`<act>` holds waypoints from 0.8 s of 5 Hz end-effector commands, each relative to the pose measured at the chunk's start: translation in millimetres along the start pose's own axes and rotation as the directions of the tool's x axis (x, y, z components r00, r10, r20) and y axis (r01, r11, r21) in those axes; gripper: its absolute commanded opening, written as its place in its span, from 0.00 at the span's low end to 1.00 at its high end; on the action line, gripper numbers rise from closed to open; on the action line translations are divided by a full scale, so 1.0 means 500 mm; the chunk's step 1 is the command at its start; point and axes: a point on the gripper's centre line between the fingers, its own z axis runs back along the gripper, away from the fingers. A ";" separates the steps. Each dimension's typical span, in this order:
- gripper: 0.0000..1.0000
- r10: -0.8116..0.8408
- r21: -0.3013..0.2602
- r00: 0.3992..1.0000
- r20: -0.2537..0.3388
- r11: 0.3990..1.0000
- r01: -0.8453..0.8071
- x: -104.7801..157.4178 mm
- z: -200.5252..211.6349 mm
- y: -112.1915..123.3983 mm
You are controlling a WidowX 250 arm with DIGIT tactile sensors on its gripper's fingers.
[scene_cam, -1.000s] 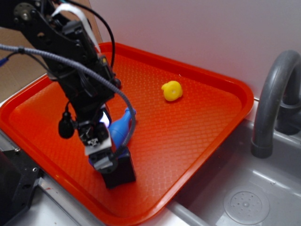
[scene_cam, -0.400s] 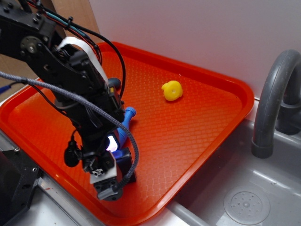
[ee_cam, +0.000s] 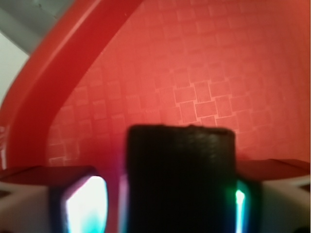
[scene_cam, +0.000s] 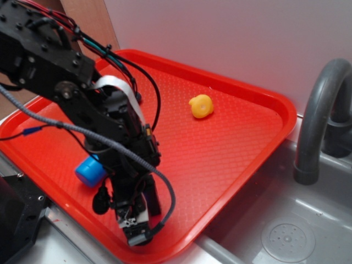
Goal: Grab the black box.
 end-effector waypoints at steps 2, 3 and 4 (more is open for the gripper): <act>0.00 0.200 0.045 0.971 0.134 0.977 -0.208 0.003 0.226 0.147; 0.00 0.403 0.182 0.897 0.179 0.883 -0.433 -0.044 0.344 0.213; 0.00 0.364 0.060 0.915 0.172 0.924 -0.378 -0.027 0.393 0.225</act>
